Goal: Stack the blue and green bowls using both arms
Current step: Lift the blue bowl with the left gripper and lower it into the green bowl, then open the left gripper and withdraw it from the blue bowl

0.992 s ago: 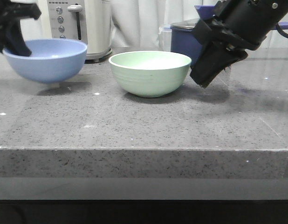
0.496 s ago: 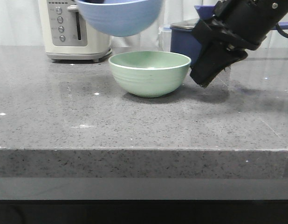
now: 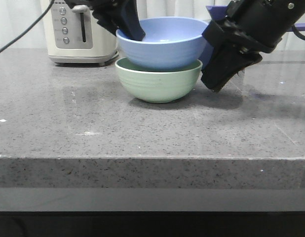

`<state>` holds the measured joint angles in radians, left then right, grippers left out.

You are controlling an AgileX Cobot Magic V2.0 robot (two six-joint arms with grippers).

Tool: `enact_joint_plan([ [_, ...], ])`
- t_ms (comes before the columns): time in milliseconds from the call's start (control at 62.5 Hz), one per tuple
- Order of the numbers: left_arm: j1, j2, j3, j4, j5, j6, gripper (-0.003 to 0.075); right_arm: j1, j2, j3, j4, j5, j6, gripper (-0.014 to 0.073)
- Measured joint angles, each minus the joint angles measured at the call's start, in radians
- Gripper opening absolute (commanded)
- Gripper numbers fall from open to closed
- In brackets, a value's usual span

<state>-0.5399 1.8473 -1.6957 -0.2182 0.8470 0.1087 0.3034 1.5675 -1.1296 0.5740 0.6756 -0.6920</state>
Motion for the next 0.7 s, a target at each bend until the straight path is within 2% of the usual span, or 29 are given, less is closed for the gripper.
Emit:
enact_joint_plan([
  [368,0.0,0.012,-0.001,0.0,-0.012,0.0,0.0,0.0,0.0,0.0,0.0,-0.001,0.0,-0.0064],
  [592,0.0,0.012,-0.001,0.004,-0.014,0.0,0.0251,0.0,0.0,0.0,0.0,-0.001,0.0,-0.0064],
  [704,0.0,0.012,-0.002,0.004,-0.016,0.0,0.0344,0.0,0.0,0.0,0.0,-0.001,0.0,-0.0064],
])
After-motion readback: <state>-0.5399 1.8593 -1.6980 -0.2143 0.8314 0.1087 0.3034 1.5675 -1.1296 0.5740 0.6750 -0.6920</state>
